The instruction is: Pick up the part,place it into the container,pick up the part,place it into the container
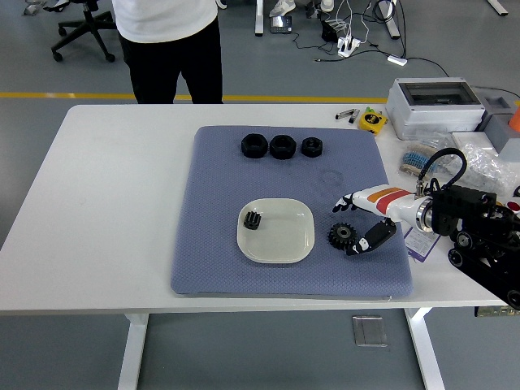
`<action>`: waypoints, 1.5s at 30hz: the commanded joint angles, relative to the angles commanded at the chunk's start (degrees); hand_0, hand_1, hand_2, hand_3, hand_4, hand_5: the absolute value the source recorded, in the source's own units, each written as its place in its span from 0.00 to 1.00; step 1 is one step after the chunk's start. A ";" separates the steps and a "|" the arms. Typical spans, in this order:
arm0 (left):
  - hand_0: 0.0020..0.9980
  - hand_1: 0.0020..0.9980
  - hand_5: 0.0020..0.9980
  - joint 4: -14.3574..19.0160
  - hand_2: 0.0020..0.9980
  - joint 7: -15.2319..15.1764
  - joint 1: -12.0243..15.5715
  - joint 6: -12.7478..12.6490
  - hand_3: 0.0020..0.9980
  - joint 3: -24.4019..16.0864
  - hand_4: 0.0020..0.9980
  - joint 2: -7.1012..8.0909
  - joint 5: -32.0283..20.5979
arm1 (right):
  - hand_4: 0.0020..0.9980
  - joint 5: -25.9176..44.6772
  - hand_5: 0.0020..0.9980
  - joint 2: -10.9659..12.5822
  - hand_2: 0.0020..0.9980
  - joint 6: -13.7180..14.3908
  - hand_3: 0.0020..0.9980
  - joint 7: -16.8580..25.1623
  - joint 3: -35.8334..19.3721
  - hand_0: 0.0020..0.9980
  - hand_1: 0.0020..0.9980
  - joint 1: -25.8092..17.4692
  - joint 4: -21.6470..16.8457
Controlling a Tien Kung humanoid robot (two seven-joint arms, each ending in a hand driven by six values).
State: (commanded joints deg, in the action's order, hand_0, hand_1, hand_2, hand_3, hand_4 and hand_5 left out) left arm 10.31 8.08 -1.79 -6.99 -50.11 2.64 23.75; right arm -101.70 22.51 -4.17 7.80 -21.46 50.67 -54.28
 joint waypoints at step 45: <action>0.97 0.95 0.70 0.00 0.93 -0.30 -0.35 0.24 0.67 0.95 0.63 0.20 -0.97 | 0.66 -3.03 0.16 -1.08 0.45 1.49 0.47 1.63 1.99 0.19 0.35 1.85 -0.21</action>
State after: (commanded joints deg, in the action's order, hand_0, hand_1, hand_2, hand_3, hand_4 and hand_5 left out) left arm 10.31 7.78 -2.14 -6.75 -49.16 2.84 22.79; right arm -104.73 21.43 -2.67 9.43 -19.46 52.52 -54.48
